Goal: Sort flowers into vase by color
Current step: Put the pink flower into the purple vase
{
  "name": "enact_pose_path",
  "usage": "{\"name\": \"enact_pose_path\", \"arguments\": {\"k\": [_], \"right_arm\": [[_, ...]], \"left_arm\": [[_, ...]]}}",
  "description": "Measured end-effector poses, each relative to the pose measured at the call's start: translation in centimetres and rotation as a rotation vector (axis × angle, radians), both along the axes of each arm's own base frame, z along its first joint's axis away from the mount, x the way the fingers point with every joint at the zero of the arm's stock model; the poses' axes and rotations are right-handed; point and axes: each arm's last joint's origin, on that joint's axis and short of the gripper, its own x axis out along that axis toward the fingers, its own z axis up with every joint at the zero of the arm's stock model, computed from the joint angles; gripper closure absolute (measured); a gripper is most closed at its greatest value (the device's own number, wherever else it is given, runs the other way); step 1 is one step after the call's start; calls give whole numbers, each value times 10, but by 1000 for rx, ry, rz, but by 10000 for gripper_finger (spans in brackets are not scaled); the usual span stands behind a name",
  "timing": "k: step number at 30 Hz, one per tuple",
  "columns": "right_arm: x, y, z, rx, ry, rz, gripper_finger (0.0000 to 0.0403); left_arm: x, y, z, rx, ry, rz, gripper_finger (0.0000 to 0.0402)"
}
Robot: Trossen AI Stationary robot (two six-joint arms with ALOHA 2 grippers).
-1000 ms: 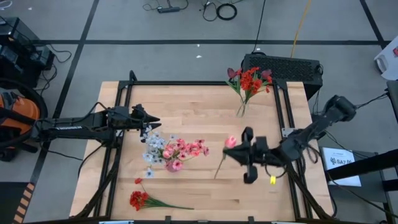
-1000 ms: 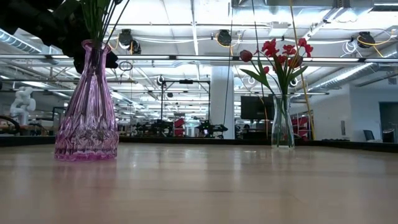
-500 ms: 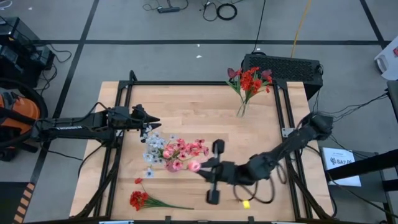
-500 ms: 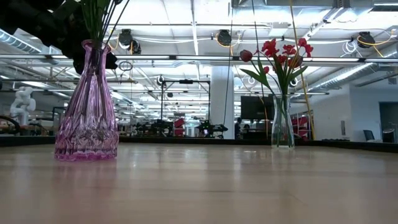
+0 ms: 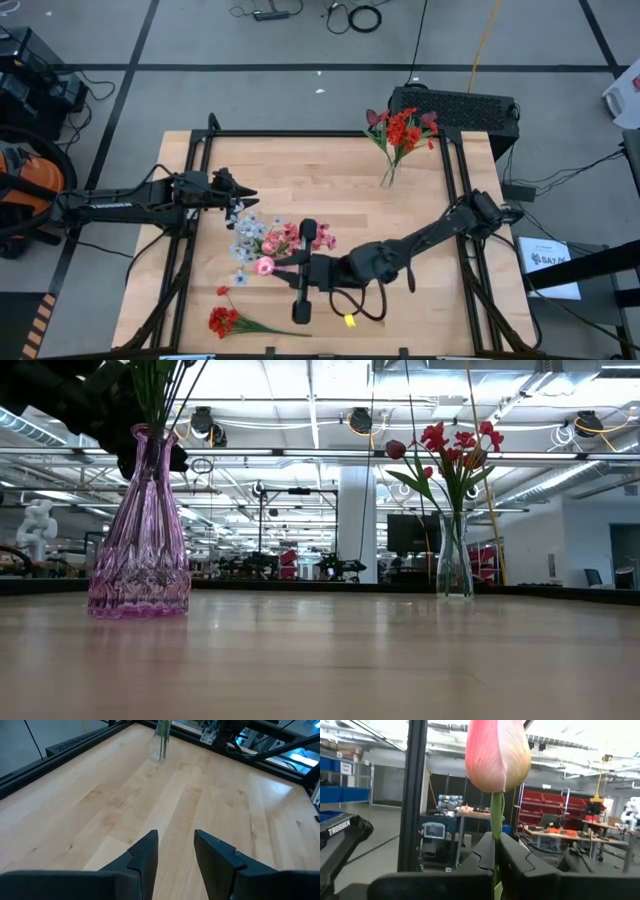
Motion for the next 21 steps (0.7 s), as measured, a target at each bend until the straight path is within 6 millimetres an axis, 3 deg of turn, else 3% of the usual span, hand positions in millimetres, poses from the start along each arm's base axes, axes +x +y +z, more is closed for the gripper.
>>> {"name": "enact_pose_path", "arguments": {"k": [13, 21], "right_arm": [[14, -25, -17, -89, 170, -60, 403], [16, -27, -18, -108, 181, -22, 403]], "left_arm": [[0, 0, -1, -2, 10, 0, 268], [0, 0, -1, -1, 10, 0, 268]]}}
